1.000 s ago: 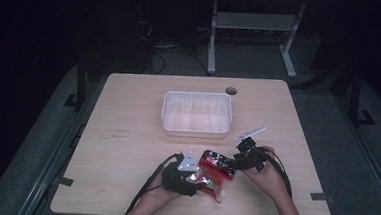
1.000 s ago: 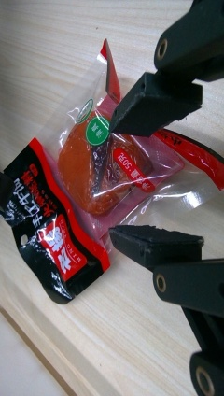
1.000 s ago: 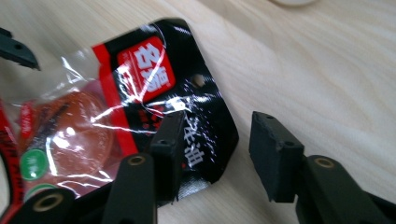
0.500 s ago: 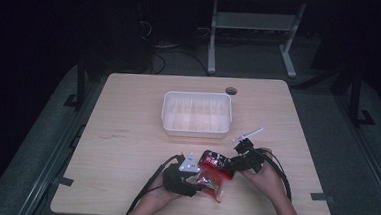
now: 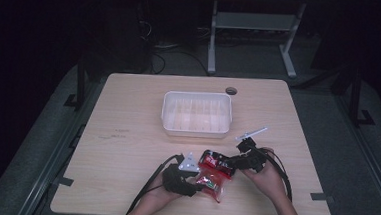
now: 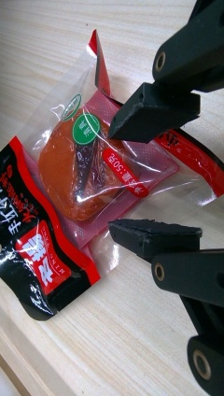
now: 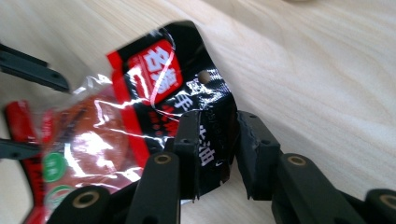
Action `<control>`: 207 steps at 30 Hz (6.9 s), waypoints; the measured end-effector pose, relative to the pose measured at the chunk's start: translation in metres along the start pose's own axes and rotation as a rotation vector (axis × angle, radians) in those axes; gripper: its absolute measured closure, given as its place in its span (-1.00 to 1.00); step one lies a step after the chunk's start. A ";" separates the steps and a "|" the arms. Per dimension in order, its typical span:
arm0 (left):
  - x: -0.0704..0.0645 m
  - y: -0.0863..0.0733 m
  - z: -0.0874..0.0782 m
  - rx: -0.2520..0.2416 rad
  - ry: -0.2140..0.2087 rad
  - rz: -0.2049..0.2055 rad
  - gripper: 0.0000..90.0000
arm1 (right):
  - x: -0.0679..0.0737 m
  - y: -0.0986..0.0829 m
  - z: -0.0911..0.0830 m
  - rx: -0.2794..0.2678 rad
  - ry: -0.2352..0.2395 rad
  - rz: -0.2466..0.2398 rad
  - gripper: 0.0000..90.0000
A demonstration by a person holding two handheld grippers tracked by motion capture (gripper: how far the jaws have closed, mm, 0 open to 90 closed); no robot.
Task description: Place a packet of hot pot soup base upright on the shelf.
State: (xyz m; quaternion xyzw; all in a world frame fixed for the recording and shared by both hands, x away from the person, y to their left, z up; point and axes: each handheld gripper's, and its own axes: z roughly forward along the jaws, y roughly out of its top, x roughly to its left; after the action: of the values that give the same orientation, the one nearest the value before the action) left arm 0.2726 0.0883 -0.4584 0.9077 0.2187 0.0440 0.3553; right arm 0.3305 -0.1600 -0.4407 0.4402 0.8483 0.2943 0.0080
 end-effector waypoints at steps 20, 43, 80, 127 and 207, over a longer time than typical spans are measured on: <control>0.000 0.000 0.001 0.002 -0.004 -0.006 0.10 | -0.002 0.000 0.011 0.036 0.098 0.028 0.65; -0.009 -0.002 -0.026 -0.034 0.031 0.022 -0.07 | 0.033 0.011 -0.030 -0.041 0.064 -0.022 0.98; 0.039 -0.064 -0.104 -0.139 0.238 -0.173 -0.31 | 0.046 0.122 -0.127 -0.227 0.055 0.054 0.99; 0.043 -0.071 -0.114 -0.174 0.262 -0.182 -0.32 | 0.023 0.213 -0.048 -0.245 -0.101 0.223 0.98; 0.046 -0.072 -0.113 -0.167 0.271 -0.188 -0.31 | 0.025 0.185 -0.012 -0.151 -0.022 0.137 0.62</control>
State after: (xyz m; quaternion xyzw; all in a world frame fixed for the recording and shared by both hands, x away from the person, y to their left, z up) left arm 0.2612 0.2258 -0.4257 0.8363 0.3440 0.1504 0.3994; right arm 0.4492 -0.0654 -0.3308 0.4987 0.7913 0.3523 0.0302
